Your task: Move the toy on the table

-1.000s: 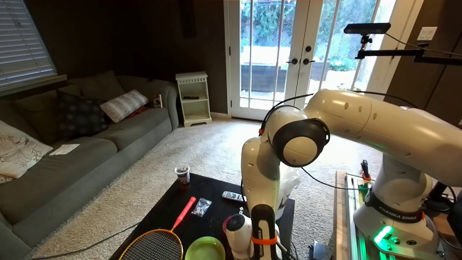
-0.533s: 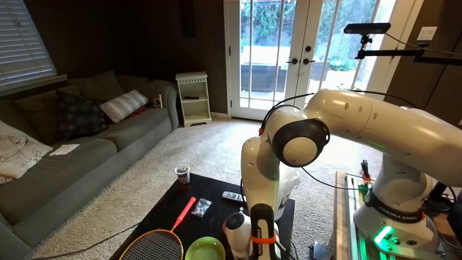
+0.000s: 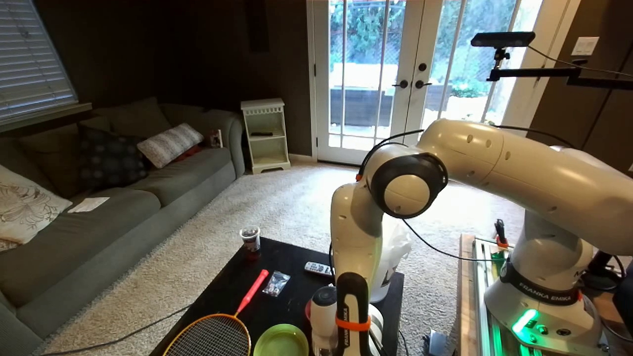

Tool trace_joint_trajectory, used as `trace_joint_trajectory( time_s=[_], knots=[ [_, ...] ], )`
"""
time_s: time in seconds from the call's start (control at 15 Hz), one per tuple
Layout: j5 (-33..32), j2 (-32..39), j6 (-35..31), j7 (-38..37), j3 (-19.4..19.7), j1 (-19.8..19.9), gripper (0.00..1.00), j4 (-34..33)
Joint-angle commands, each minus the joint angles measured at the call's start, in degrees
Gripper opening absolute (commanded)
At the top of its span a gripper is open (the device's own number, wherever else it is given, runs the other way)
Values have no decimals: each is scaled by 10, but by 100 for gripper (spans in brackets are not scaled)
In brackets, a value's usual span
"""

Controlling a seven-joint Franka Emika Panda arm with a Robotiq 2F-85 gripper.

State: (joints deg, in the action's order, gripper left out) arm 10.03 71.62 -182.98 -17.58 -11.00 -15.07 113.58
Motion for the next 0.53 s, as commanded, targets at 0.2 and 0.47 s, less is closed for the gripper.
trace_joint_trajectory(
  time_s=[0.2, 0.47],
  knots=[
    [111, -28, -82, -76, -13, -22, 31, 41],
    [170, -35, -62, -114, -13, -35, 31, 49]
  ],
)
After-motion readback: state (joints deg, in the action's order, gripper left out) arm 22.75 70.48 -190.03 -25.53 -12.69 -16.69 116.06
